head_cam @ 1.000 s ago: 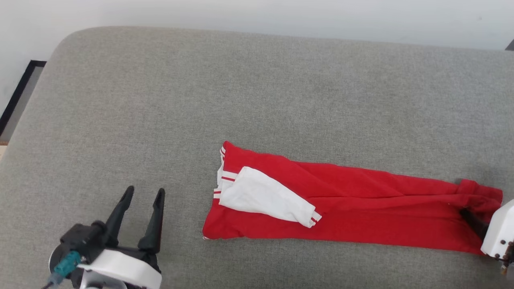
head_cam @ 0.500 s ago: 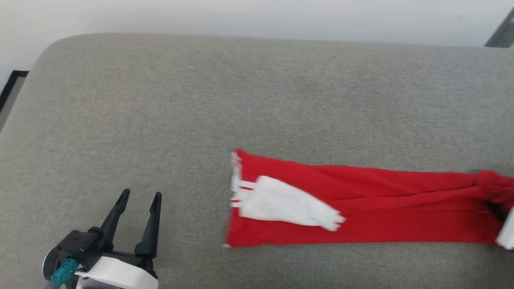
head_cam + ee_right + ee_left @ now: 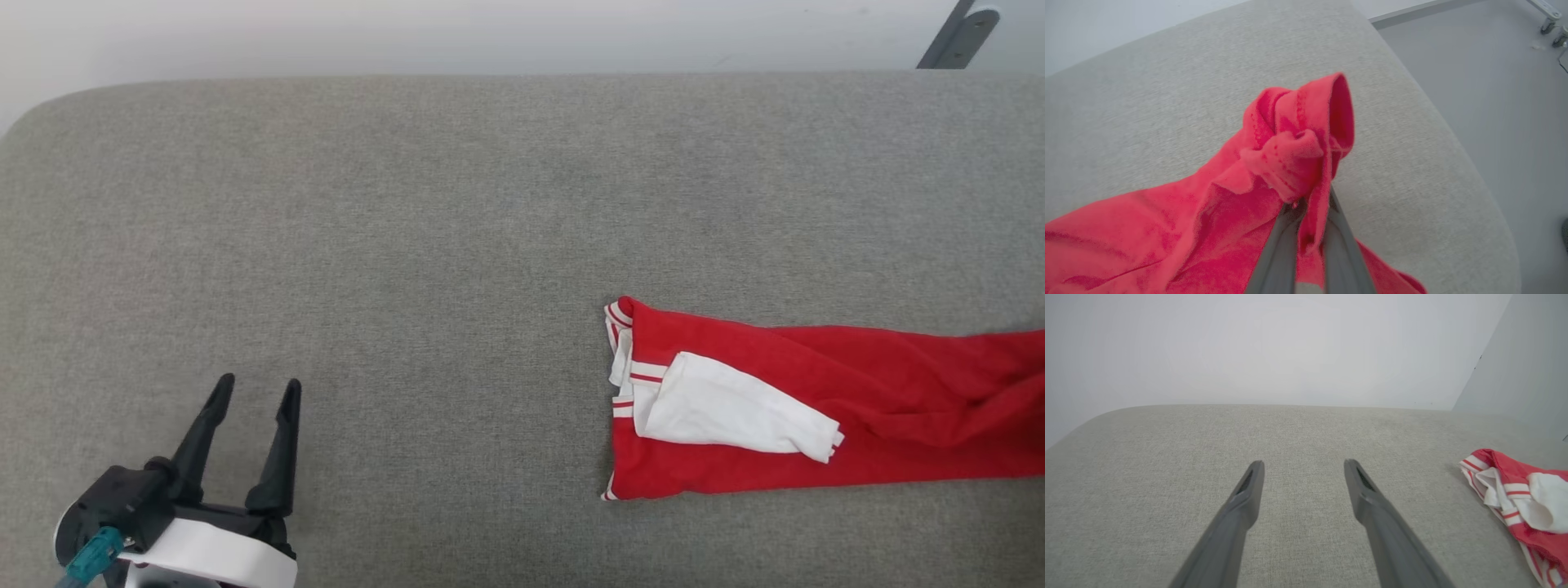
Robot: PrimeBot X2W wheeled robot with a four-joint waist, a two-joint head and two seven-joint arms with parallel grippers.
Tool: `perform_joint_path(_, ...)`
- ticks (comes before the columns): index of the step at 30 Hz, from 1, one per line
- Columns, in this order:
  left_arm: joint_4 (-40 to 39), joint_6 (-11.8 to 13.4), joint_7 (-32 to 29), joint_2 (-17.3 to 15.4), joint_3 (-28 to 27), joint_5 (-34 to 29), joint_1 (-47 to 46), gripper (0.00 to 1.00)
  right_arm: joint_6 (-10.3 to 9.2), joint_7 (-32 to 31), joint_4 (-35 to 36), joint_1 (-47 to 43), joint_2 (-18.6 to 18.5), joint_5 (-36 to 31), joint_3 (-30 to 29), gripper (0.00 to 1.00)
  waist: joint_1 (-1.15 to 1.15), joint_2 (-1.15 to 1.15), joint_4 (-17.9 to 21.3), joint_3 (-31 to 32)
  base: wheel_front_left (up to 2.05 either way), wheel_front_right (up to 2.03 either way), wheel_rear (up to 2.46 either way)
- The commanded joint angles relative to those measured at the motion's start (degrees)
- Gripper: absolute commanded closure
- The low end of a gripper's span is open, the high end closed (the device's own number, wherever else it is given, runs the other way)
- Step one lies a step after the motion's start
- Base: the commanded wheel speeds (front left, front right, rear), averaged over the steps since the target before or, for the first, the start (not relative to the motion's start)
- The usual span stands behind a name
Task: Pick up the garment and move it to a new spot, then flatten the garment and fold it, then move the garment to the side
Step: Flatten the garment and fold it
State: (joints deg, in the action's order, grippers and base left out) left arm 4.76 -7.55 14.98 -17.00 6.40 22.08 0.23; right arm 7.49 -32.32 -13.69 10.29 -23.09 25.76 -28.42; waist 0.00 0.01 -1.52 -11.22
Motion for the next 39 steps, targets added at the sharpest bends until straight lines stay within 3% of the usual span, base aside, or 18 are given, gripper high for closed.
perform_joint_path(1,-0.5,0.1,0.3,-0.2,-0.6,0.3,0.8,0.0,-0.01,-1.1,2.6,-1.3,1.0,0.4,2.4,1.0,0.0,-0.01,0.4,0.2,0.0,0.0,0.0)
perform_joint_path(3,-0.9,0.1,0.3,-0.2,-1.1,-0.2,0.8,0.0,0.0,-1.8,4.2,-1.9,1.3,0.4,4.1,1.0,0.0,-0.01,0.5,0.3,0.0,0.0,0.0)
perform_joint_path(9,-0.9,0.1,0.3,0.5,-1.3,0.3,1.4,0.0,0.0,-6.7,14.2,-3.9,2.8,1.6,17.0,1.0,0.0,-0.01,0.3,1.1,0.0,0.0,0.0)
perform_joint_path(18,-0.1,0.1,0.3,1.8,0.0,2.9,1.0,0.0,0.0,-12.0,23.5,-1.9,3.5,2.8,34.3,1.0,0.0,-0.01,-3.5,1.2,0.0,0.0,0.0)
perform_joint_path(27,1.0,0.1,0.3,2.9,2.7,4.8,-1.0,0.0,0.0,-11.3,15.9,4.0,4.1,3.8,45.0,1.0,0.0,-0.01,-9.0,0.6,0.0,0.0,0.0)
perform_joint_path(36,2.3,0.1,0.3,3.4,4.8,6.2,-1.8,0.0,0.0,-7.0,5.0,6.6,3.6,3.5,47.2,1.0,0.0,-0.01,-12.7,0.3,0.0,0.0,0.0)
perform_joint_path(37,2.5,0.1,0.3,3.4,4.9,6.2,-1.7,0.0,0.0,-6.6,4.1,6.5,3.6,3.5,47.7,0.95,0.0,-0.01,-12.8,0.4,0.0,0.0,0.0)
perform_joint_path(39,2.8,0.1,0.3,3.3,4.9,6.4,-1.2,0.0,0.0,-5.5,3.3,6.4,3.7,4.0,48.4,0.52,0.0,-0.01,-12.6,0.7,0.0,0.0,0.0)
